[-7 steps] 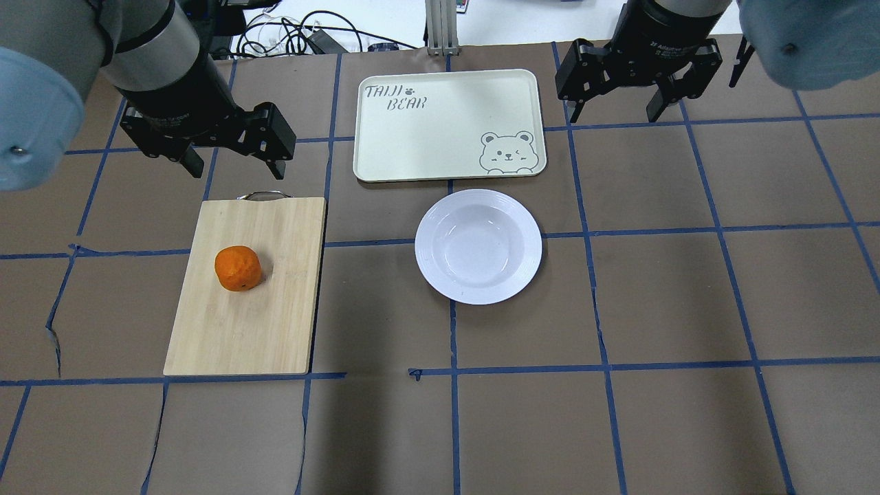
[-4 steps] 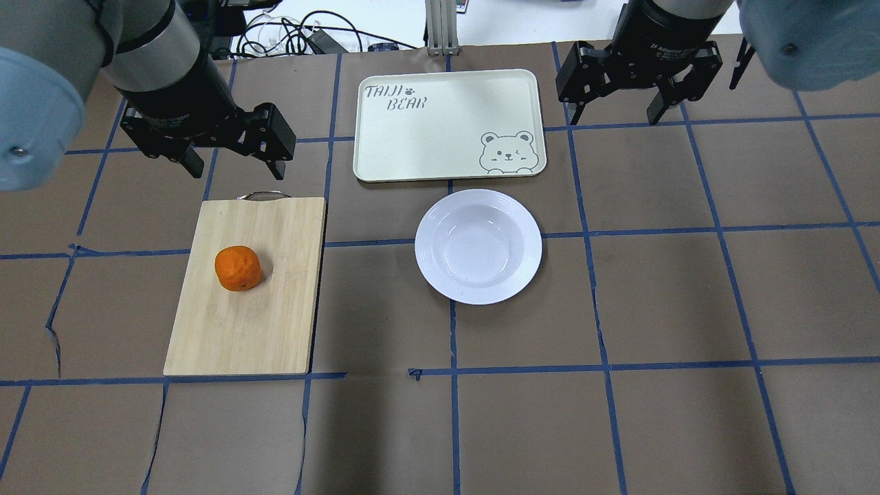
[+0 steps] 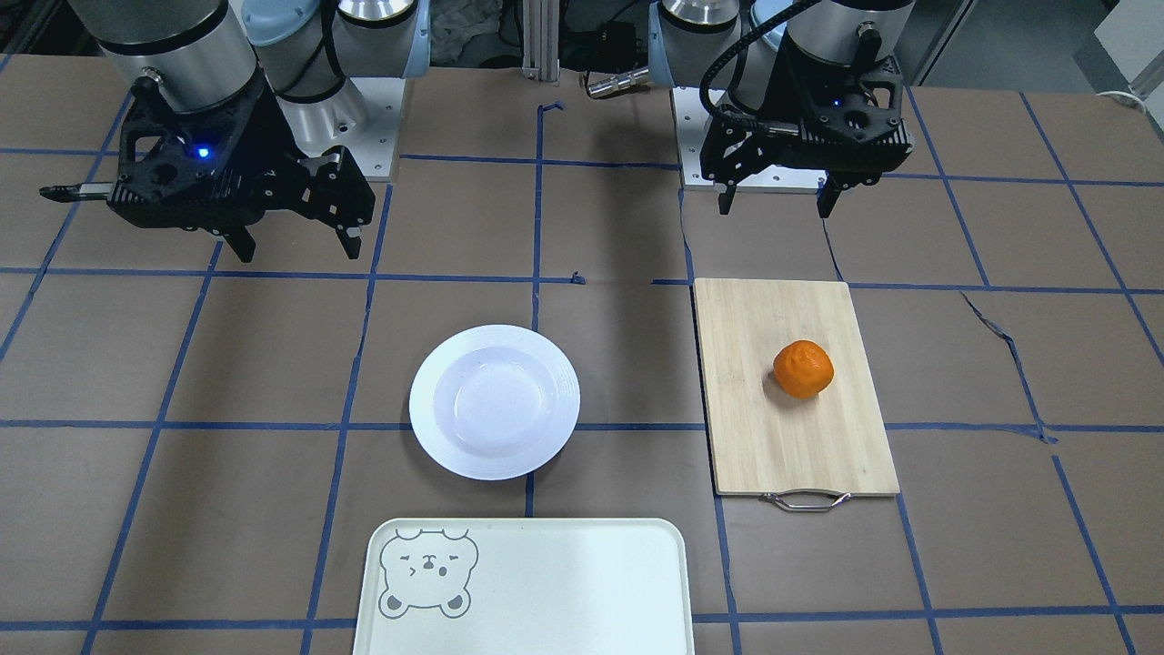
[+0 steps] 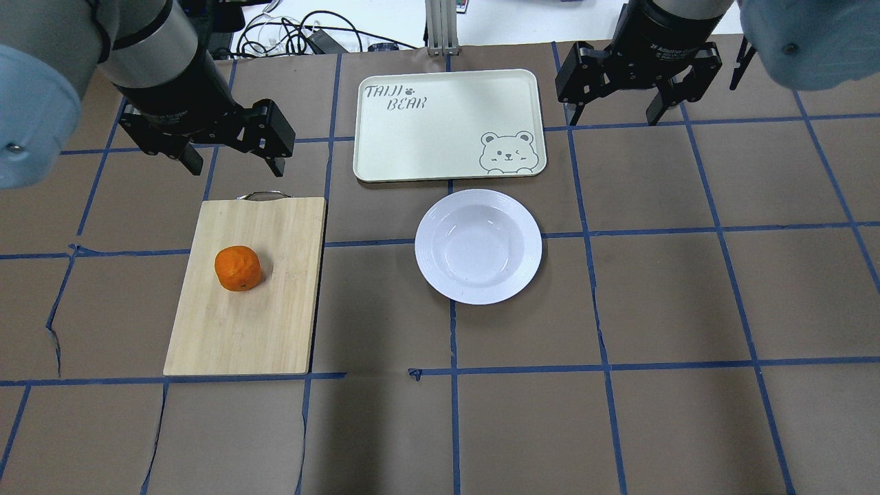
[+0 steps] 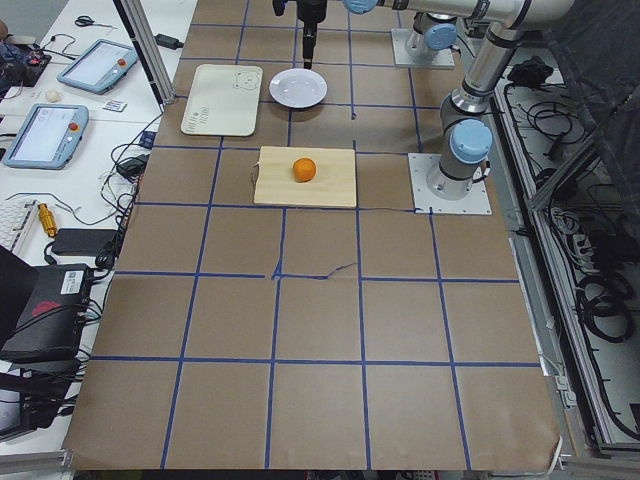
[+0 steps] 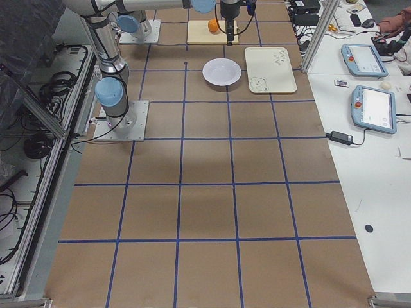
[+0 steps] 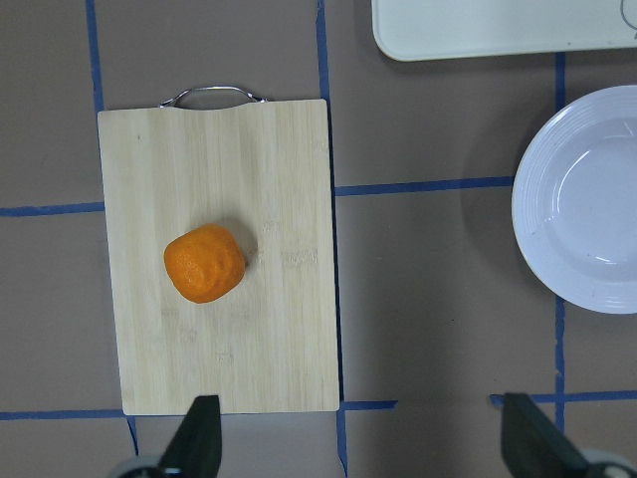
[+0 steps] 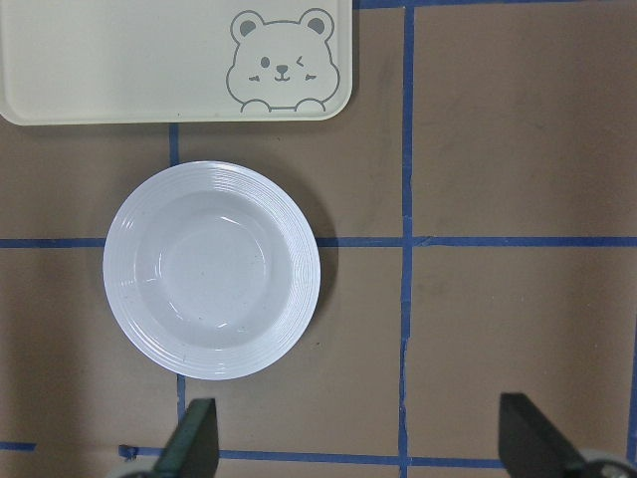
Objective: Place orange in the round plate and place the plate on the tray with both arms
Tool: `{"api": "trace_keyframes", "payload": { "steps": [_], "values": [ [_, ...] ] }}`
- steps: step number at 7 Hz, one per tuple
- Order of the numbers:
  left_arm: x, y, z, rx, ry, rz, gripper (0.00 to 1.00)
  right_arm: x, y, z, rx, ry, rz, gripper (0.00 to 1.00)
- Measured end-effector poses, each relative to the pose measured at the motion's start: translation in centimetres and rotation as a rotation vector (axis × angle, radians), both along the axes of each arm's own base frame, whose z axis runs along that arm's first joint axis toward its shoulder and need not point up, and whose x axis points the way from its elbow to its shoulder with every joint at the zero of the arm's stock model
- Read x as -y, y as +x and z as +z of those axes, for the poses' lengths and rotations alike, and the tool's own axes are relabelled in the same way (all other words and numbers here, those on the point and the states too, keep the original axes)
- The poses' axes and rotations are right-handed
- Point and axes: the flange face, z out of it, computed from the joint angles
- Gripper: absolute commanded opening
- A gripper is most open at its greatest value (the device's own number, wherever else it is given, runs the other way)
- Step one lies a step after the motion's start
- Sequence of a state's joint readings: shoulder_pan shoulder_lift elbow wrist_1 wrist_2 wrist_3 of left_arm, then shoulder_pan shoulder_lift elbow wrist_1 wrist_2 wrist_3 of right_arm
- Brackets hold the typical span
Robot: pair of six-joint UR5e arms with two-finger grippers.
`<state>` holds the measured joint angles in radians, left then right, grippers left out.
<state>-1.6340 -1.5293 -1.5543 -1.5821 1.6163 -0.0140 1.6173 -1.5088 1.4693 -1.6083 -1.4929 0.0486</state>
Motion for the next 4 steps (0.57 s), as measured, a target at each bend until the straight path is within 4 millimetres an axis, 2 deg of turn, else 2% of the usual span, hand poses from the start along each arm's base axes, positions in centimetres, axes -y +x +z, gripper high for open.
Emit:
{"api": "trace_keyframes", "payload": {
  "steps": [2,4],
  "values": [
    [0.4,0.1,-0.2,0.003,0.000,0.003,1.00,0.1,-0.1,0.1,0.000,-0.005,-0.001,1.00],
    [1.2,0.3,-1.2,0.003,0.014,0.015,1.00,0.1,-0.1,0.0,-0.002,-0.005,-0.002,1.00]
  ]
}}
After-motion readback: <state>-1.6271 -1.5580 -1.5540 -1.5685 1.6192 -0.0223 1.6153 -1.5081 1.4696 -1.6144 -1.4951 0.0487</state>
